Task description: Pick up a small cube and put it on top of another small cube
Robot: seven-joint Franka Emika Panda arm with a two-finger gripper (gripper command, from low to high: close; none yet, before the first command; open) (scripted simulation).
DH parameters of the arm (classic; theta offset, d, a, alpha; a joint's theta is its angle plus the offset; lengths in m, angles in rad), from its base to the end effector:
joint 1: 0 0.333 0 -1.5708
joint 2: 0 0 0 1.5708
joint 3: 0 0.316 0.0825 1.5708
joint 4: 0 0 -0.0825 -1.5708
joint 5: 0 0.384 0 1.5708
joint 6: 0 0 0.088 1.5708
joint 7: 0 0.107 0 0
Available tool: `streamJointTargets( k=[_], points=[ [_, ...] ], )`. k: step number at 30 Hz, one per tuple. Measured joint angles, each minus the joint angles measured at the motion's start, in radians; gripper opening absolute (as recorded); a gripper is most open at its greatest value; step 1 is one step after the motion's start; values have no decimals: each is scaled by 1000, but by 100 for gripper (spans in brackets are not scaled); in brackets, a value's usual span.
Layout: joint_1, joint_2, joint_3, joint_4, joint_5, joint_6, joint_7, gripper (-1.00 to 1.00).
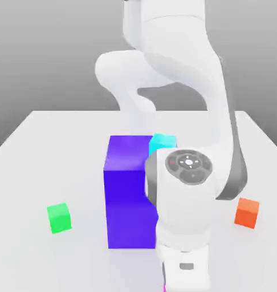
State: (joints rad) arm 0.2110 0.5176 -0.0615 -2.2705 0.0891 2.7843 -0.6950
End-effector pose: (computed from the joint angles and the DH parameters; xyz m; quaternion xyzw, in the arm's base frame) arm 0.5211 0.0724 0.1283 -0.9270 -0.3751 0.0007 0.0005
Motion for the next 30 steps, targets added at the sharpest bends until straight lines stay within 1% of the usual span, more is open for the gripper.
streamJointTargets(
  k=[2, 5, 7, 10, 13, 16, 18, 23, 24, 25, 26, 30],
  points=[
    [3, -34, -5, -7, -6, -26, 4, -100],
    [13, -131, -17, -29, -22, -102, 16, -100],
    [-8, -190, -15, -21, 10, -126, 8, -100],
    [-72, -294, -55, -61, 42, -136, -73, -100],
    [-152, -402, -121, -149, 26, -137, -190, -100],
    [-284, -505, -184, -248, -7, -136, -309, -100],
    [-371, -556, -199, -319, -47, -132, -381, -100],
    [-454, -671, -268, -501, -156, -119, -557, -100],
    [-474, -683, -279, -537, -190, -115, -581, -100],
    [-474, -678, -288, -554, -187, -108, -609, -100],
    [-465, -665, -297, -561, -163, -99, -639, -100],
    [-422, -589, -308, -561, -15, -54, -756, -100]
  ],
)
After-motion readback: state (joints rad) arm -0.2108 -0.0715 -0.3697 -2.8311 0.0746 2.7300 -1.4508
